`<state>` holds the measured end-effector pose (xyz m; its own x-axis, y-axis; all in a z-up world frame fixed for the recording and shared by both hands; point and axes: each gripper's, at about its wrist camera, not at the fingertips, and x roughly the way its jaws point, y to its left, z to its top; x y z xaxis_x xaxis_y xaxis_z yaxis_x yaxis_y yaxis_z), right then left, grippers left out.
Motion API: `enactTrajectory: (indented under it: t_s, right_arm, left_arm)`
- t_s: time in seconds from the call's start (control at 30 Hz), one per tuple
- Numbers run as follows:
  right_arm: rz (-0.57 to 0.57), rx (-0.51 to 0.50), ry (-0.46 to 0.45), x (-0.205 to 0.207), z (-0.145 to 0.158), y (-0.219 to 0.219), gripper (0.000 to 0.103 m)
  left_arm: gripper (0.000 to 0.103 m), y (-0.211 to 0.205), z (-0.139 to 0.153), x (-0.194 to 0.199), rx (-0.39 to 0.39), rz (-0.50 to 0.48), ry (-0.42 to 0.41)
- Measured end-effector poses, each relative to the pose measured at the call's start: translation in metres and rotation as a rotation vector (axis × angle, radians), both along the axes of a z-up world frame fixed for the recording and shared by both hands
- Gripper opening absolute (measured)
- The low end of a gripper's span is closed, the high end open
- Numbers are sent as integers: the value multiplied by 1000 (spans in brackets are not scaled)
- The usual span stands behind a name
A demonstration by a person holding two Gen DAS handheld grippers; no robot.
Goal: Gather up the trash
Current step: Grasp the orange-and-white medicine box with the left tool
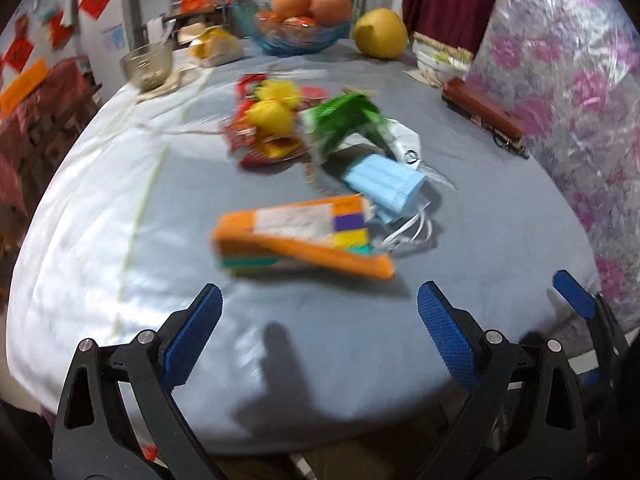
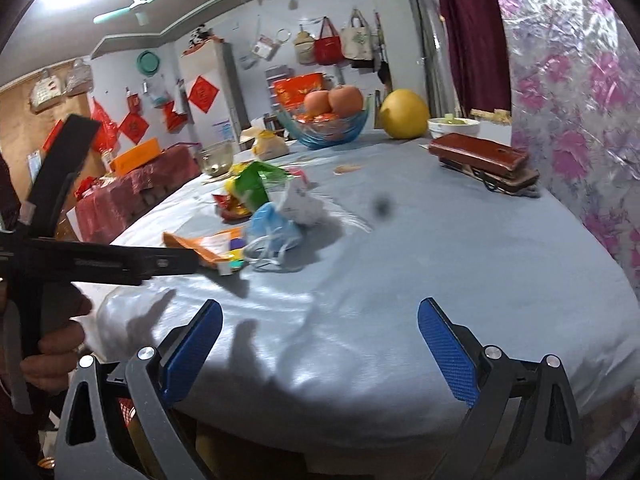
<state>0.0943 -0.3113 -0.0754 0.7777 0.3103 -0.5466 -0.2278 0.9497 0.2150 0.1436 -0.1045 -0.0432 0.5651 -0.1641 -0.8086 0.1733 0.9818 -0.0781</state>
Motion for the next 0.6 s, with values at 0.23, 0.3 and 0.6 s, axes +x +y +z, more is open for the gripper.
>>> enactTrajectory:
  t_s: [0.23,0.3,0.6]
  right_arm:
    - [8,32,32,6,-12,-9,96]
    - [15,30,24,4,-12,-8,96]
    - [35,52,-14,-2,-7,-5,96]
  left_arm:
    - [95,16,-16,19,92,77,-5]
    - [95,40,-14,19,118,131,-16]
    - [95,137,4,-7,95,293,-26]
